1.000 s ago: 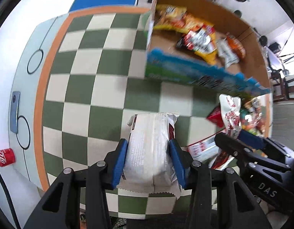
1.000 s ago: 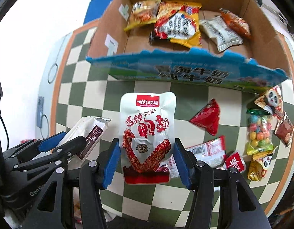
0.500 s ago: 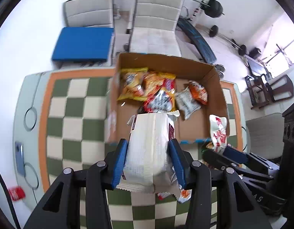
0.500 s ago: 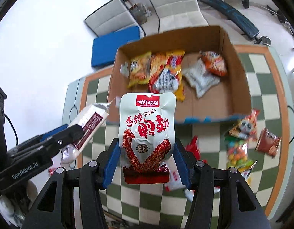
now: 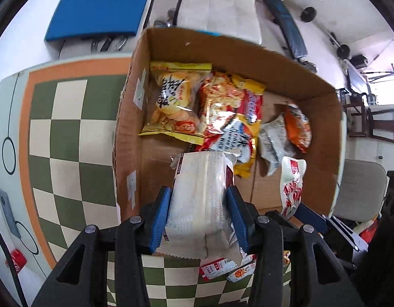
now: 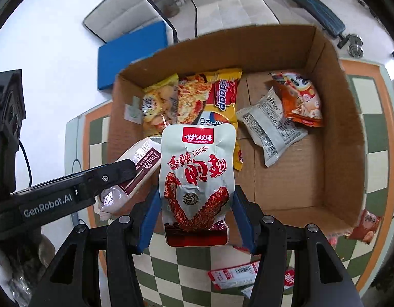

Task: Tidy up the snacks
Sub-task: 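Carry both held packs over the cardboard box and open both grippers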

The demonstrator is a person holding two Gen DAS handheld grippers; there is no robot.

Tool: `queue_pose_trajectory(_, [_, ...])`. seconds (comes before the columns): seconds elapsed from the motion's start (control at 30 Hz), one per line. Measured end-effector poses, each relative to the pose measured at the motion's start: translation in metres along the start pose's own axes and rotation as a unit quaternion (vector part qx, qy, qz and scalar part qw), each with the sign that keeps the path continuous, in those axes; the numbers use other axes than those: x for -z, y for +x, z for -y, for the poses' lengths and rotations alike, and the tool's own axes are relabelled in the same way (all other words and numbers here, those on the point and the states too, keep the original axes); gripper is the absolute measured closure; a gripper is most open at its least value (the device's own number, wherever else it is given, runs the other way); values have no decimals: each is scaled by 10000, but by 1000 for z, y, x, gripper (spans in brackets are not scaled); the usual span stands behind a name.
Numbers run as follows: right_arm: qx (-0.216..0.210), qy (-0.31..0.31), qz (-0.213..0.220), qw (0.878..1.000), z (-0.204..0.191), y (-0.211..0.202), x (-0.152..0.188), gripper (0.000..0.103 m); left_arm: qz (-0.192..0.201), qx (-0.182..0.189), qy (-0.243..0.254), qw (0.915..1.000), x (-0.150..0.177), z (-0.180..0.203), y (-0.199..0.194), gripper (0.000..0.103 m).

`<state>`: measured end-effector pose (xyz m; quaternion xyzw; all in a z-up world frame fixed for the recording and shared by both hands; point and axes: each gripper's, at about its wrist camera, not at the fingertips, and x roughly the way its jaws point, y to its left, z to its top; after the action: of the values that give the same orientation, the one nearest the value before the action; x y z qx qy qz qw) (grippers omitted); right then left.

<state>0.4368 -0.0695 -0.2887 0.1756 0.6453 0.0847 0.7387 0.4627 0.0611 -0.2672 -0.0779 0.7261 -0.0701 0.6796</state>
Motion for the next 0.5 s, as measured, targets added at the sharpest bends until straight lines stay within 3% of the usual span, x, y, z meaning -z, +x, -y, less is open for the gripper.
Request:
queue_pose_trajectory(0.3, [-116,148,-459,9988,3,38,-15,44,-281,-99,-3,9996,-8,-6,19,60])
queue_pose_trajectory(0.37, [-82,144,-592,9981,1,45,-17,36,-328,-53,12,9994,-7,-6,21,60])
queue_pose_trajectory(0.4, [-49,135,-633,9979,0,48,-18,19,-343,-13,7,9994,-7,-7,21,60])
queue_pose_trajectory(0.43, [17,102,-671,9977,-1,50,-19,11,-333,-23,10,9994,-7,-8,21,59])
queue_pose_trajectory(0.5, [58,67,-688,9976,-2,52,-19,11,-311,-25,34,9995,-7,-9,19,52])
